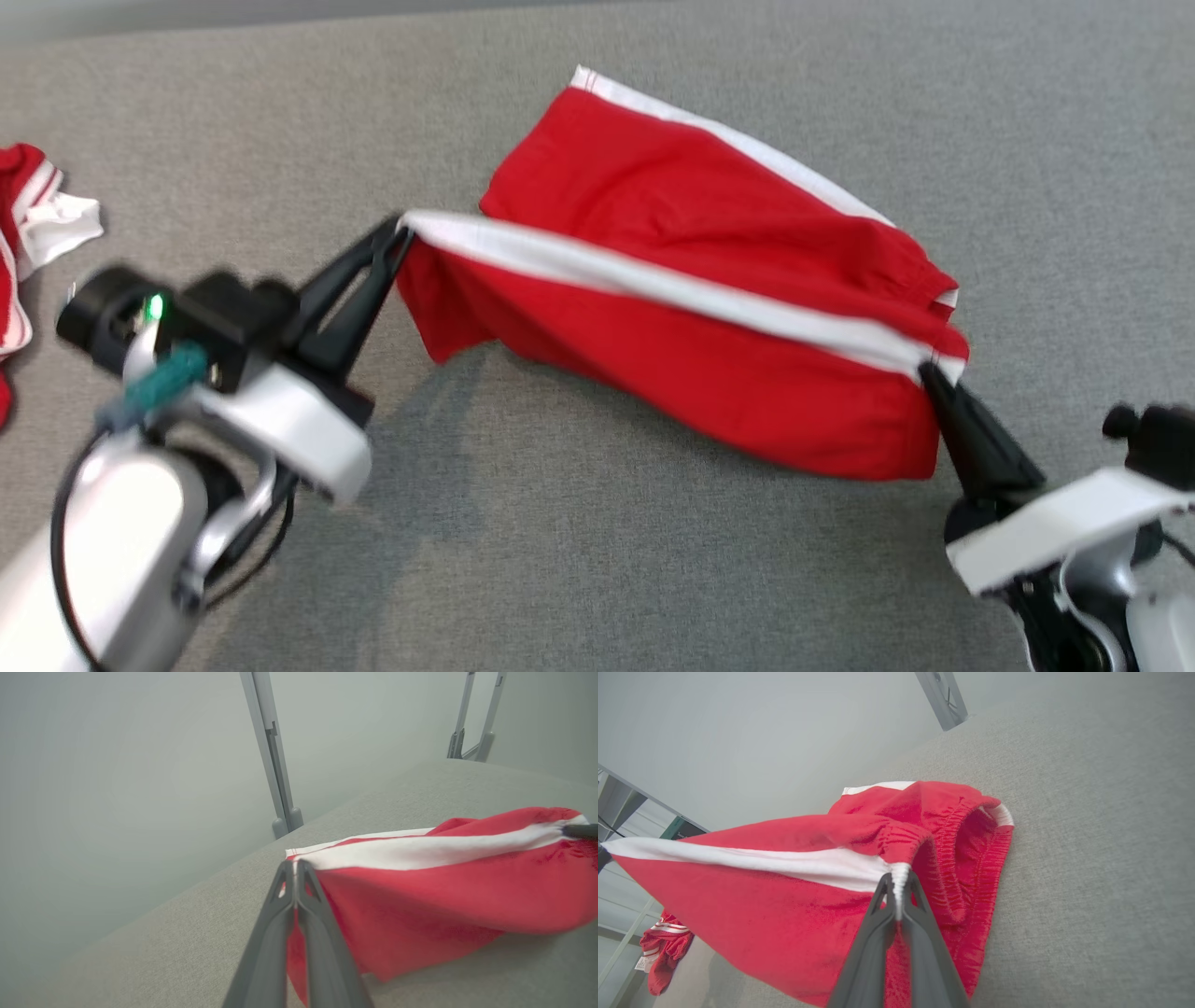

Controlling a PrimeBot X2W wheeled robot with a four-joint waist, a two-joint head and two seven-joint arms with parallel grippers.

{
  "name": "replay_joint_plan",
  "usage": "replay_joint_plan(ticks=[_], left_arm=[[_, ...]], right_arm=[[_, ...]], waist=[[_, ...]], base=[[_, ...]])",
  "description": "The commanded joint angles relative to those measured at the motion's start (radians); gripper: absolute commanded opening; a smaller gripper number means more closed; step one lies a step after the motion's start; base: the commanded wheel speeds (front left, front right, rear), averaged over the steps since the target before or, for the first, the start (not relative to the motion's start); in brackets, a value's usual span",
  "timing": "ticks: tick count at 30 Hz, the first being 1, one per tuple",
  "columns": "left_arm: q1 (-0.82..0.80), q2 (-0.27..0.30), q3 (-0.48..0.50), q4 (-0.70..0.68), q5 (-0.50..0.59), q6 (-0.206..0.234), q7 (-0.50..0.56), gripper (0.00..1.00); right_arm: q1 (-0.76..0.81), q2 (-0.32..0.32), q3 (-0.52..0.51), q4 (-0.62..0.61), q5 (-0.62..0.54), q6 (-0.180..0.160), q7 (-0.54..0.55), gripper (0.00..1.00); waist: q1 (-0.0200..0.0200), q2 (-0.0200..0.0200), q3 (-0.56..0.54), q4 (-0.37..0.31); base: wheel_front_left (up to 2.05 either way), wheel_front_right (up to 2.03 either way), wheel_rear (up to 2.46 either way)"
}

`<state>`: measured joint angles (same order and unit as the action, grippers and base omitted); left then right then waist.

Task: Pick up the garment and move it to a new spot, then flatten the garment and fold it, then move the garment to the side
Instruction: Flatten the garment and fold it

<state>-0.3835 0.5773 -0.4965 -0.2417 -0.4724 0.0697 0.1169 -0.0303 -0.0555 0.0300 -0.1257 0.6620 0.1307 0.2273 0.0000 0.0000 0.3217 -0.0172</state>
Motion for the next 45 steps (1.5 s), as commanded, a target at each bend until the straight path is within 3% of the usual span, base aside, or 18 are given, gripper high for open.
replay_joint_plan(ticks=[1,6,11,16,23,24,26,27,28,33,37,40,45], left_arm=[[-0.082,-0.017,-0.007,0.048,-0.006,-0.036,0.007,0.00],[-0.327,-0.078,-0.034,0.267,-0.038,-0.146,0.030,0.00],[-0.563,-0.135,-0.104,0.528,-0.051,-0.194,0.017,0.00],[-0.702,-0.172,-0.195,0.732,-0.100,-0.199,-0.054,0.00],[-0.793,-0.174,-0.301,0.901,-0.205,-0.200,-0.098,0.00],[-0.804,-0.174,-0.310,0.917,-0.222,-0.200,-0.109,0.00],[-0.817,-0.178,-0.333,0.948,-0.243,-0.200,-0.131,0.00],[-0.822,-0.182,-0.344,0.963,-0.253,-0.200,-0.142,0.16],[-0.831,-0.191,-0.355,0.999,-0.265,-0.200,-0.172,1.00],[-0.797,-0.230,-0.339,1.112,-0.270,-0.177,-0.331,1.00],[-0.755,-0.235,-0.311,1.103,-0.266,-0.135,-0.371,1.00],[-0.700,-0.224,-0.254,1.030,-0.253,-0.080,-0.382,1.00],[-0.512,-0.184,-0.093,0.773,-0.183,0.021,-0.382,1.00]], right_arm=[[-0.052,0.001,-0.002,0.017,-0.013,0.000,-0.012,0.00],[-0.225,0.003,0.015,0.104,-0.052,0.000,-0.049,0.00],[-0.409,0.003,0.059,0.266,-0.024,0.000,-0.122,0.00],[-0.519,0.003,0.121,0.397,0.042,0.000,-0.216,0.00],[-0.588,0.003,0.205,0.486,0.095,0.000,-0.279,0.00],[-0.593,0.003,0.212,0.497,0.097,0.000,-0.286,0.07],[-0.600,0.003,0.226,0.514,0.105,0.000,-0.297,0.39],[-0.602,0.004,0.234,0.520,0.106,0.000,-0.300,0.84],[-0.600,0.005,0.245,0.527,0.112,0.000,-0.309,1.00],[-0.519,-0.020,0.258,0.493,0.051,0.000,-0.347,1.00],[-0.465,-0.040,0.244,0.433,0.014,0.000,-0.377,1.00],[-0.406,-0.051,0.211,0.370,-0.037,0.000,-0.401,1.00],[-0.320,-0.052,0.121,0.270,-0.135,0.000,-0.427,1.00]], waist=[[0.0000,0.0000,0.050,-0.009],[0.0000,0.0000,0.136,-0.050],[0.0000,0.0000,0.211,-0.104],[0.0000,0.0000,0.248,-0.151],[0.0000,0.0000,0.266,-0.189],[0.0000,0.0000,0.267,-0.191],[0.0000,0.0000,0.269,-0.192],[0.0000,0.0000,0.269,-0.191],[0.0000,0.0000,0.267,-0.190],[0.0000,0.0000,0.234,-0.176],[0.0000,0.0000,0.214,-0.162],[0.0000,0.0000,0.192,-0.145],[0.0000,0.0000,0.152,-0.111]], base=[[0.00,0.00,0.00],[0.00,0.00,0.00],[0.00,0.00,0.00],[0.00,0.00,0.00],[0.00,0.00,0.00],[0.00,0.00,0.00],[0.00,0.00,0.00],[0.00,0.00,0.00],[0.00,0.00,0.00],[0.00,0.00,0.00],[0.00,0.00,0.00],[0.00,0.00,0.00],[0.00,0.00,0.00]])
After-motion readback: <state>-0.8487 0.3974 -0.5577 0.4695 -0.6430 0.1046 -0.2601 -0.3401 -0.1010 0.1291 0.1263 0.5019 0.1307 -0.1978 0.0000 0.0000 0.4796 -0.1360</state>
